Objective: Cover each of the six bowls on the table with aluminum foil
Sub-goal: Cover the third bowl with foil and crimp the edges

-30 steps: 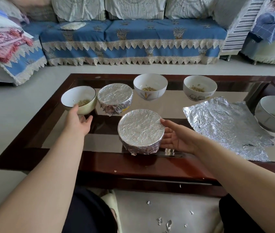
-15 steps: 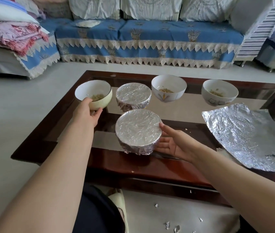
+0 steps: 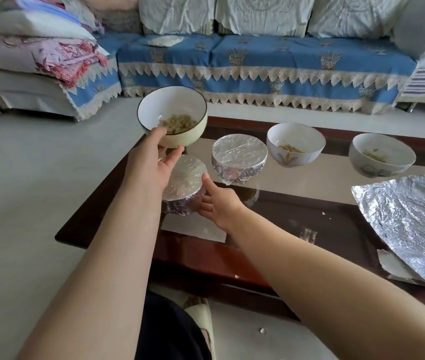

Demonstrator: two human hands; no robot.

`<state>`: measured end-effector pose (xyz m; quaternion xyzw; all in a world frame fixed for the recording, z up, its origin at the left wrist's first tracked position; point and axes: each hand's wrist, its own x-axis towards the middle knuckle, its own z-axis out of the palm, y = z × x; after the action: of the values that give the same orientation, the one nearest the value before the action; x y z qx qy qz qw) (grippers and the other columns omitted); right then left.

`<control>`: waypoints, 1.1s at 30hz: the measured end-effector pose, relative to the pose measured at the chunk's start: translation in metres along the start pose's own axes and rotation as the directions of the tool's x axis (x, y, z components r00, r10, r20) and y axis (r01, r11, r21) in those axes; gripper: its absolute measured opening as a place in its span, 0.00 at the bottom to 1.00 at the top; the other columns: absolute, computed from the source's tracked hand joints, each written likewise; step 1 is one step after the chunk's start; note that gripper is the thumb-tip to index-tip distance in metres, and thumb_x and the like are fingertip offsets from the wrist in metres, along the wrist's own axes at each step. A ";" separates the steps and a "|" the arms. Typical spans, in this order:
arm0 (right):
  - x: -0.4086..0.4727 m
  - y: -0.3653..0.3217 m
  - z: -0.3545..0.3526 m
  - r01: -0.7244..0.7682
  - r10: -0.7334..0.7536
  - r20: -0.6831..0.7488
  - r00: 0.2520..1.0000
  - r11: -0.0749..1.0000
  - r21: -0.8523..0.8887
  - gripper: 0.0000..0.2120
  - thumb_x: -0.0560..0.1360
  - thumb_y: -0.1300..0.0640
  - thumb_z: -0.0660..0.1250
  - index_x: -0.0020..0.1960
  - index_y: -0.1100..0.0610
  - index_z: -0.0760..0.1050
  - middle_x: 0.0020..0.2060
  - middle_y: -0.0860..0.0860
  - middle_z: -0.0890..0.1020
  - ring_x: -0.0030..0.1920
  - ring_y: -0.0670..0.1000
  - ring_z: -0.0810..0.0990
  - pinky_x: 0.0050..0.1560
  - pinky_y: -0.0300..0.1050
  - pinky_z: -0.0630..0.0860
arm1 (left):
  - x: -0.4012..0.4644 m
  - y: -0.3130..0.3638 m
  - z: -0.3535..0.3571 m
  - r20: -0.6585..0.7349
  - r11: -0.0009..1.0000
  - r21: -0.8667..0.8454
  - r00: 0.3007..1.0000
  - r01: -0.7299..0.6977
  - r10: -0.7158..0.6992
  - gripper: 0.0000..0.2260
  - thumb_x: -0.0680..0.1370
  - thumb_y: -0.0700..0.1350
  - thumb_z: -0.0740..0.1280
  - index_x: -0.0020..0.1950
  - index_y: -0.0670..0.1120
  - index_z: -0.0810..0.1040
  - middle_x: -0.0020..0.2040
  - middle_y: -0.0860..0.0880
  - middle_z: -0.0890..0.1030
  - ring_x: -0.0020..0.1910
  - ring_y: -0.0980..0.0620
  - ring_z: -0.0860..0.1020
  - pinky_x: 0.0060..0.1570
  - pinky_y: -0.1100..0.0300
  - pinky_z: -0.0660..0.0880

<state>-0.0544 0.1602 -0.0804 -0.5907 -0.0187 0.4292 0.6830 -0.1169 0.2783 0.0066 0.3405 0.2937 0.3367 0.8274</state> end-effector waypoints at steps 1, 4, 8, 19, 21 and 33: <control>0.001 -0.003 0.002 0.008 -0.008 0.001 1.000 0.998 -0.057 0.26 0.74 0.39 0.68 0.54 0.62 0.77 0.45 0.55 0.81 0.44 0.53 0.81 0.56 0.50 0.80 | -0.003 -0.002 0.004 0.012 1.000 0.006 1.000 0.009 -0.009 0.12 0.76 0.40 0.73 0.58 0.40 0.78 0.60 0.42 0.77 0.60 0.47 0.78 0.49 0.50 0.83; -0.001 -0.008 -0.007 0.025 -0.029 -0.021 0.999 0.984 -0.176 0.26 0.75 0.39 0.65 0.56 0.61 0.75 0.50 0.57 0.82 0.46 0.52 0.83 0.53 0.47 0.81 | -0.012 -0.011 0.014 0.041 0.998 0.043 0.998 0.052 -0.054 0.09 0.77 0.39 0.71 0.56 0.40 0.77 0.59 0.42 0.78 0.57 0.47 0.79 0.48 0.50 0.83; -0.029 -0.015 -0.050 0.044 -0.055 -0.026 0.998 0.946 -0.320 0.21 0.77 0.42 0.65 0.53 0.61 0.74 0.49 0.58 0.84 0.48 0.55 0.85 0.54 0.51 0.81 | -0.025 -0.031 0.027 0.057 0.986 0.117 0.990 0.121 -0.129 0.08 0.77 0.39 0.70 0.55 0.42 0.77 0.57 0.42 0.79 0.57 0.45 0.81 0.43 0.52 0.83; -0.153 -0.056 -0.226 -0.049 -0.480 -0.066 0.875 0.048 -0.998 0.07 0.76 0.46 0.65 0.48 0.48 0.76 0.44 0.46 0.81 0.42 0.48 0.78 0.38 0.42 0.70 | -0.100 -0.107 0.076 0.171 0.808 0.518 0.891 0.281 -0.420 0.05 0.78 0.37 0.65 0.53 0.44 0.76 0.52 0.41 0.79 0.50 0.41 0.82 0.40 0.52 0.83; -0.158 -0.062 -0.254 -0.112 -0.516 -0.090 0.852 -0.012 -0.994 0.12 0.76 0.45 0.64 0.56 0.49 0.74 0.55 0.49 0.78 0.54 0.51 0.76 0.46 0.45 0.72 | -0.110 -0.122 0.081 0.193 0.763 0.589 0.870 0.266 -0.453 0.04 0.79 0.36 0.63 0.50 0.44 0.76 0.45 0.44 0.79 0.41 0.46 0.81 0.39 0.52 0.83; -0.131 -0.039 -0.287 -0.346 -0.300 -0.334 0.894 0.015 -0.938 0.42 0.75 0.41 0.63 0.77 0.61 0.46 0.75 0.60 0.61 0.73 0.63 0.61 0.68 0.60 0.66 | -0.120 -0.165 0.087 0.187 0.661 0.718 0.854 0.219 -0.486 0.09 0.82 0.37 0.60 0.58 0.45 0.77 0.49 0.45 0.79 0.42 0.48 0.80 0.39 0.50 0.83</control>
<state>0.0384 -0.1439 -0.0718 -0.9765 -0.1466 0.1522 0.0431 -0.0678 0.0661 -0.0363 0.6068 0.2983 -0.0320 0.7360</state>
